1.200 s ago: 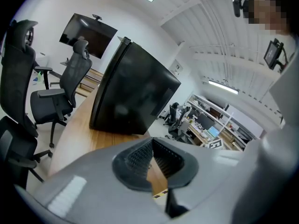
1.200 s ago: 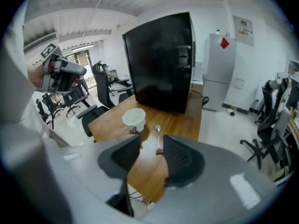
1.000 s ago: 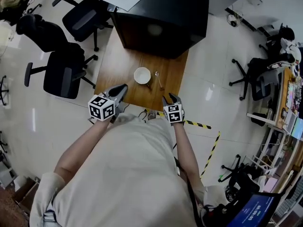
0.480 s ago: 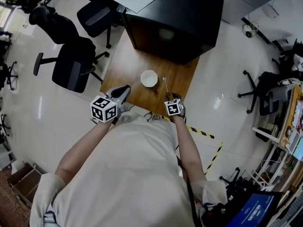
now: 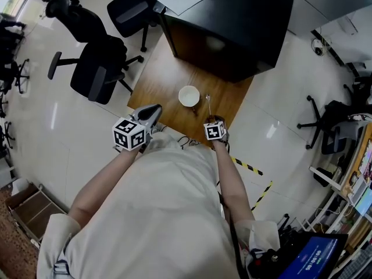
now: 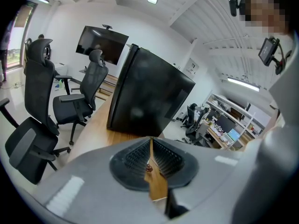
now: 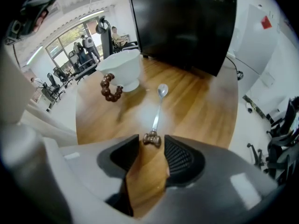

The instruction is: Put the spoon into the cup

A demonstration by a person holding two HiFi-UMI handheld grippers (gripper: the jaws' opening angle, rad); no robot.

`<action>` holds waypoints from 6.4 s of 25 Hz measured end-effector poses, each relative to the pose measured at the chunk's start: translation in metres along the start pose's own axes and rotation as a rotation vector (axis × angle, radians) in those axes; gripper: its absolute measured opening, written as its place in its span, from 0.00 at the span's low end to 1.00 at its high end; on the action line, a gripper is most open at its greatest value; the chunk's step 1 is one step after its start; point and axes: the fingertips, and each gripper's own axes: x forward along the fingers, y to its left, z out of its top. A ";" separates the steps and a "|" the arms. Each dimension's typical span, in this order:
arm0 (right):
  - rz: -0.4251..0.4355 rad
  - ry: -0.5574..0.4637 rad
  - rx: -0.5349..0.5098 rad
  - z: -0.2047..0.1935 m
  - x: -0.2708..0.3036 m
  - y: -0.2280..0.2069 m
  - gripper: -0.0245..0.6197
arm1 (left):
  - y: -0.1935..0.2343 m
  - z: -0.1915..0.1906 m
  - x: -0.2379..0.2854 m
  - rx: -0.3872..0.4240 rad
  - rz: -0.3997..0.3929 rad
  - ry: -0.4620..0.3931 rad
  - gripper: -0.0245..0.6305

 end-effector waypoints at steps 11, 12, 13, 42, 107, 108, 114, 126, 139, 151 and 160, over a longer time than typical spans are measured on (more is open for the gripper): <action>-0.043 -0.009 -0.007 0.003 0.004 0.001 0.29 | -0.001 -0.006 -0.002 0.009 0.019 0.007 0.04; -0.045 -0.006 -0.003 0.003 0.003 0.001 0.29 | -0.002 -0.005 -0.002 0.013 0.018 0.005 0.04; -0.045 -0.005 0.000 0.003 0.003 0.002 0.29 | -0.002 -0.004 -0.002 0.017 0.019 0.002 0.04; 0.025 -0.230 -0.012 0.091 -0.105 0.036 0.23 | 0.019 0.004 -0.018 0.009 -0.014 -0.070 0.04; -0.107 -0.224 0.155 0.133 -0.092 0.076 0.37 | 0.105 0.016 -0.094 -0.002 -0.125 -0.087 0.04; -0.122 -0.242 0.175 0.132 -0.094 0.079 0.36 | 0.111 0.014 -0.096 -0.001 -0.138 -0.085 0.04; -0.126 -0.405 0.285 0.157 -0.111 0.128 0.36 | 0.147 0.010 -0.104 0.049 -0.209 -0.009 0.04; -0.099 -0.480 0.258 0.164 -0.125 0.177 0.36 | 0.117 0.017 -0.115 0.117 -0.237 -0.031 0.04; -0.131 -0.472 0.203 0.094 -0.178 0.148 0.36 | 0.049 -0.009 -0.132 0.096 -0.213 -0.112 0.04; -0.100 -0.486 0.193 0.012 -0.213 0.168 0.36 | -0.005 -0.080 -0.168 0.066 -0.158 -0.150 0.04; -0.057 -0.597 0.197 -0.063 -0.267 0.180 0.36 | -0.064 -0.142 -0.187 0.058 -0.109 -0.188 0.04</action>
